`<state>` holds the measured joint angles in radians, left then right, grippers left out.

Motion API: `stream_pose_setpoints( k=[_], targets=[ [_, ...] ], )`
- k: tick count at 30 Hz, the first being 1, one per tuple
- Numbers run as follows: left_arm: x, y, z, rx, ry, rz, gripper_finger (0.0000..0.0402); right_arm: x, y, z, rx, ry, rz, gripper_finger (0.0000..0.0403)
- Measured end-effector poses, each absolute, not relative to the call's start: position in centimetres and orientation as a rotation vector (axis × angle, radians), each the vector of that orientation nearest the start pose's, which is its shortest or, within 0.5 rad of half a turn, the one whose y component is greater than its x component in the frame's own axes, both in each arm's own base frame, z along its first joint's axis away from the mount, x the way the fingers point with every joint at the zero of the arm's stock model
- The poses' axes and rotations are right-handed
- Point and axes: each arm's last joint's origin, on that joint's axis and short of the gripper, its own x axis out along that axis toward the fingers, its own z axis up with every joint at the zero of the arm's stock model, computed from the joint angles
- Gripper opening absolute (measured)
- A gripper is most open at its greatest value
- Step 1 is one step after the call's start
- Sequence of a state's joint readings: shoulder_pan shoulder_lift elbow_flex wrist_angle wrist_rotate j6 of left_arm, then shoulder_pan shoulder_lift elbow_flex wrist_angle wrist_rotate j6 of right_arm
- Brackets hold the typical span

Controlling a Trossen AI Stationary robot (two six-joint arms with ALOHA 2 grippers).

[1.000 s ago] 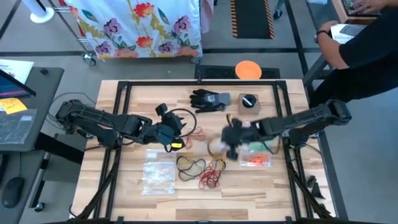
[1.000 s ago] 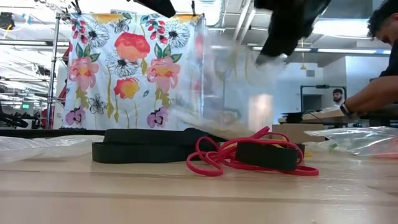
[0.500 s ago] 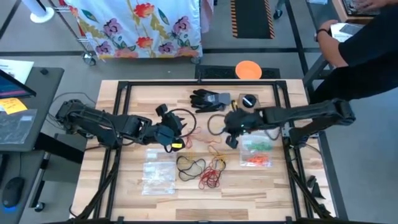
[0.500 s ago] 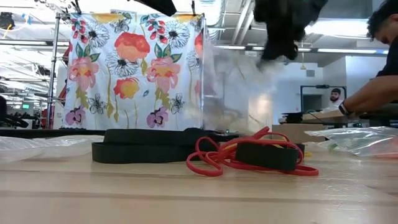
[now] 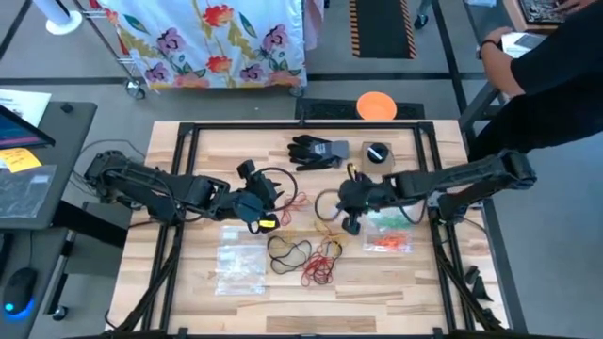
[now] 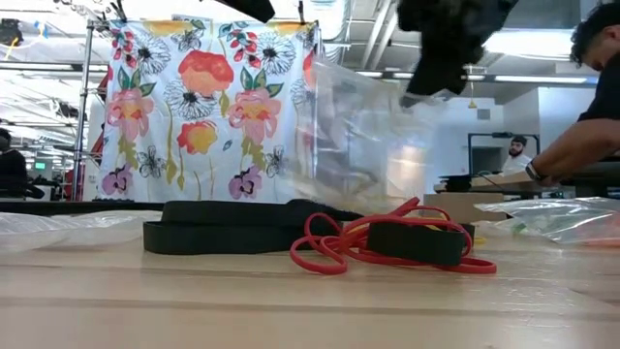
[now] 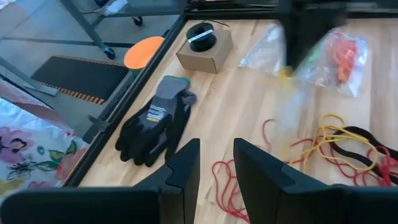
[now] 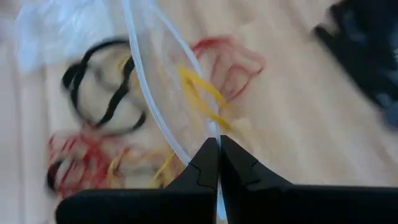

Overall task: Sort rubber bands
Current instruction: Put the yellow rubber band into the transparent zip bag

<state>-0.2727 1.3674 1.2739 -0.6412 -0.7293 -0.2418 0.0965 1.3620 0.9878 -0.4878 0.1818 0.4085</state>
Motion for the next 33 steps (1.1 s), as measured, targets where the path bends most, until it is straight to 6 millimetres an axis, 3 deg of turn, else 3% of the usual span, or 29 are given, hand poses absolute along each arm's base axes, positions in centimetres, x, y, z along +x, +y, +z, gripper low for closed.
stream_pose_setpoints(
  k=[9,13,18,22,27,33],
  targets=[
    [27.6,-6.3,33.7,0.176,0.596,0.480,0.0093,29.0,1.7,26.7,0.357,0.639,-0.253,0.0005],
    [26.8,-6.5,32.9,0.177,0.573,0.463,0.0093,28.9,1.7,26.7,0.377,0.650,-0.244,0.0005],
    [23.3,-5.4,29.7,0.091,0.470,0.448,0.0093,28.5,2.5,26.4,0.257,0.704,-0.188,0.0005],
    [21.2,-5.1,27.3,-0.010,0.305,0.296,0.0093,28.6,3.0,26.6,0.206,0.691,-0.148,0.0005],
    [20.1,-5.0,24.3,-0.054,0.141,0.178,0.0093,28.7,2.8,26.7,0.220,0.675,-0.154,0.0005],
    [19.8,-3.8,22.4,-0.067,0.131,0.239,0.0093,28.9,3.3,27.0,0.208,0.640,-0.127,0.0005]
  ],
)
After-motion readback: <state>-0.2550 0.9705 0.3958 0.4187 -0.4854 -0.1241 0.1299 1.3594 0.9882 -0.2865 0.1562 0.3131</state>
